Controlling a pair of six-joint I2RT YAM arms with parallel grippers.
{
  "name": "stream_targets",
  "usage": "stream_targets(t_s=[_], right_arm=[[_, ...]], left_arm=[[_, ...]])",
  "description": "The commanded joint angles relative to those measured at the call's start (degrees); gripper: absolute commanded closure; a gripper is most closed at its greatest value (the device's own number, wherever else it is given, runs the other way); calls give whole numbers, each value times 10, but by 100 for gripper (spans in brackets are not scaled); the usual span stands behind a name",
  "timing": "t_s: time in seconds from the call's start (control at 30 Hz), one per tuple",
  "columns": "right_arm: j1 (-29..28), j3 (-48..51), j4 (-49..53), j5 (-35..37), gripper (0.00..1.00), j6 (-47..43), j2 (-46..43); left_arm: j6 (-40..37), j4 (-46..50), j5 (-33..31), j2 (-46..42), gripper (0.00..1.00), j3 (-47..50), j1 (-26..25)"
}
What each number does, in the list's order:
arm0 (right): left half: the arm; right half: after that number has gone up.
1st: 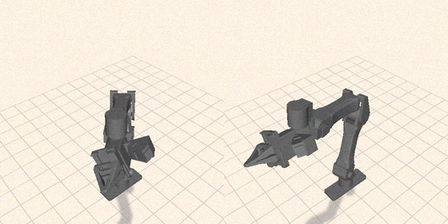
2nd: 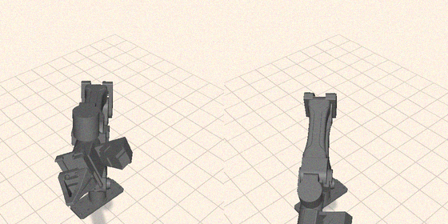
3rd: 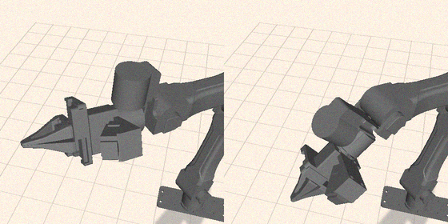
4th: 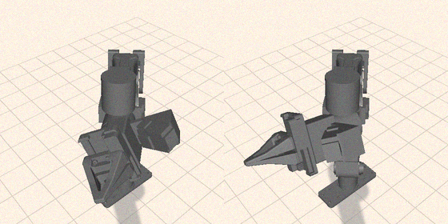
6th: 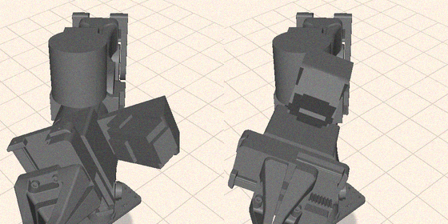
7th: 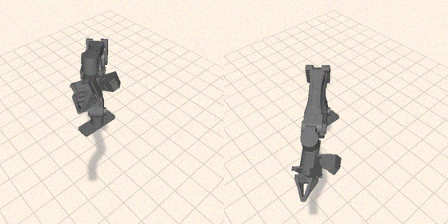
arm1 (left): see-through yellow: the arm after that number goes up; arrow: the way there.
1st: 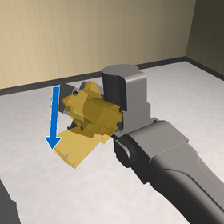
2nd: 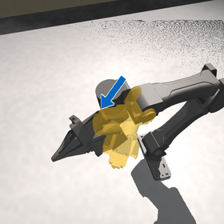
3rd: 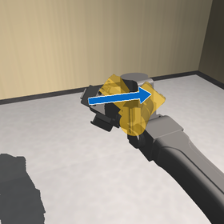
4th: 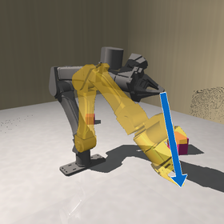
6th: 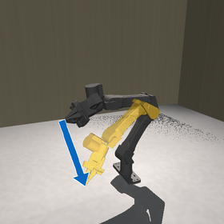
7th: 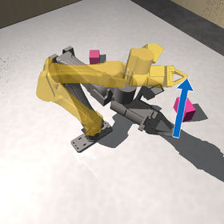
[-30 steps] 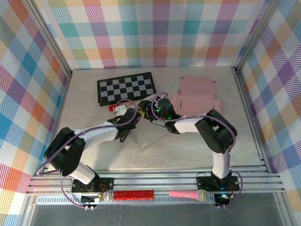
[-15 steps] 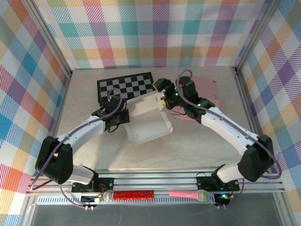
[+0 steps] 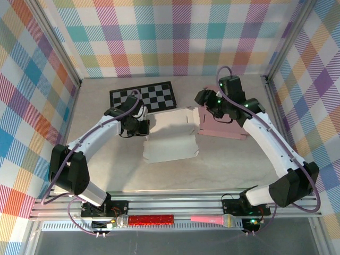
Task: Fold the paper box
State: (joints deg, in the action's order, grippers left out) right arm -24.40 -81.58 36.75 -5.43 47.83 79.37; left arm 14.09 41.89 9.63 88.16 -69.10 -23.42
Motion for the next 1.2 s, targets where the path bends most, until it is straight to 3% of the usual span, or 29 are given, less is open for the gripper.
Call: stream_targets(t_s=[0.0, 0.2, 0.73, 1.0, 1.17], right_arm=[[-5, -20, 51, -26, 40, -40, 6], [-32, -26, 18, -30, 45, -4, 41], [-66, -101, 26, -33, 44, -35, 191], [-81, -94, -4, -127, 43, -27, 179], [-46, -85, 22, -134, 40, -103, 117]], left_arm=[[5, 63, 10, 10, 100, -22, 4], [15, 85, 2, 15, 100, -34, -3], [18, 80, -9, 6, 100, -36, -12], [17, 68, -9, -2, 100, -31, -12], [9, 50, 8, -10, 100, -26, -1]])
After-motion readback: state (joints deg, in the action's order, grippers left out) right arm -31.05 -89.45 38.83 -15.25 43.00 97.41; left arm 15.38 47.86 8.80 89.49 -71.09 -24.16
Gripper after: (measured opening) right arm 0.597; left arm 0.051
